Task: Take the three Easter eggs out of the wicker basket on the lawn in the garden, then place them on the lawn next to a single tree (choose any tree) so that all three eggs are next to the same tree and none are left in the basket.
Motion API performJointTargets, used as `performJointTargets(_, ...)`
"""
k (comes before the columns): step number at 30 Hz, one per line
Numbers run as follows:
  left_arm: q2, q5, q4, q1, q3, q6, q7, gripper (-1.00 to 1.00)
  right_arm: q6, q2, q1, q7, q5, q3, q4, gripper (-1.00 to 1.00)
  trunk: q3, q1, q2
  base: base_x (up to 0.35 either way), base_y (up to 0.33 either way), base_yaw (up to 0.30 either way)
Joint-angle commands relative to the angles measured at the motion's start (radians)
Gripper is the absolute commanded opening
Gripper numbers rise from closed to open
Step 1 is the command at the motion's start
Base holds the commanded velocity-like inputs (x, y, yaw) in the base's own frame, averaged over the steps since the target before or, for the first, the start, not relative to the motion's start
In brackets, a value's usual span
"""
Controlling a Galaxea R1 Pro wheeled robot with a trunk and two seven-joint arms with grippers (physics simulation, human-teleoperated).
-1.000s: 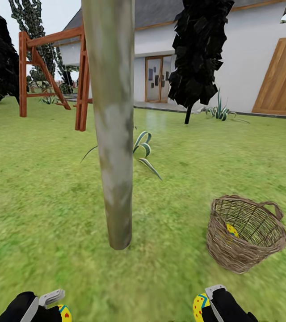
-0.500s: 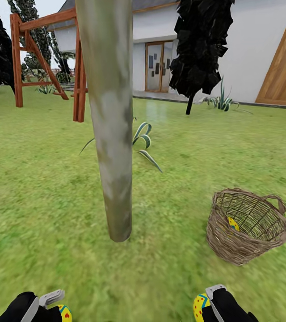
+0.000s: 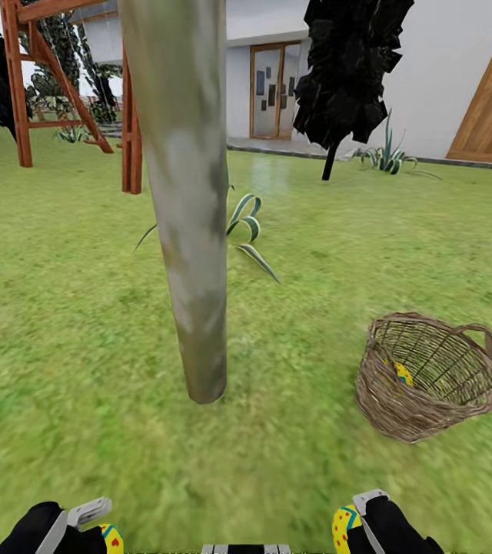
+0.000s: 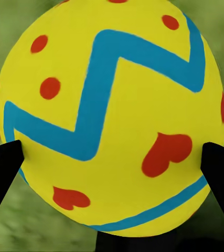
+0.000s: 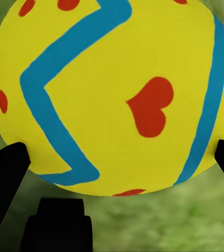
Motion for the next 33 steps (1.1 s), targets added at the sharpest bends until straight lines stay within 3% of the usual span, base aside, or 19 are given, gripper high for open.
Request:
performJointTargets(1,0.000,-0.003,-0.001,0.000,0.003,0.005,-0.005,-1.00,0.006,-0.002,0.000,0.000,0.006,0.005,-0.001,-1.00,-0.005,0.000,-0.001,0.000,0.000,0.000)
performJointTargets(8,0.000,-0.002,-0.001,0.000,0.003,0.004,-0.005,-1.00,0.006,-0.002,0.000,0.000,0.006,0.004,-0.001,-1.00,-0.032,0.003,-0.002,0.000,0.000,0.000)
performJointTargets(13,0.000,0.001,-0.007,0.000,0.004,-0.004,-0.013,-1.00,0.006,-0.002,-0.001,0.000,0.006,0.004,-0.002,-1.00,-0.032,0.003,-0.002,0.013,0.000,0.000)
performJointTargets(17,0.002,-0.001,-0.010,0.000,0.003,-0.006,-0.064,-1.00,0.006,-0.002,0.000,0.000,0.006,0.005,-0.001,-1.00,-0.032,0.003,-0.002,0.280,0.000,0.000)
performJointTargets(23,0.001,-0.001,-0.005,0.000,0.004,-0.005,-0.066,-1.00,0.006,-0.002,0.000,0.000,0.006,0.004,-0.001,-1.00,-0.032,0.003,-0.002,0.297,0.000,0.000)
performJointTargets(33,0.001,-0.004,-0.004,0.000,0.005,-0.003,-0.057,-1.00,0.006,-0.001,0.000,0.000,0.006,0.004,-0.001,-1.00,-0.036,0.004,-0.003,0.040,0.000,0.000)
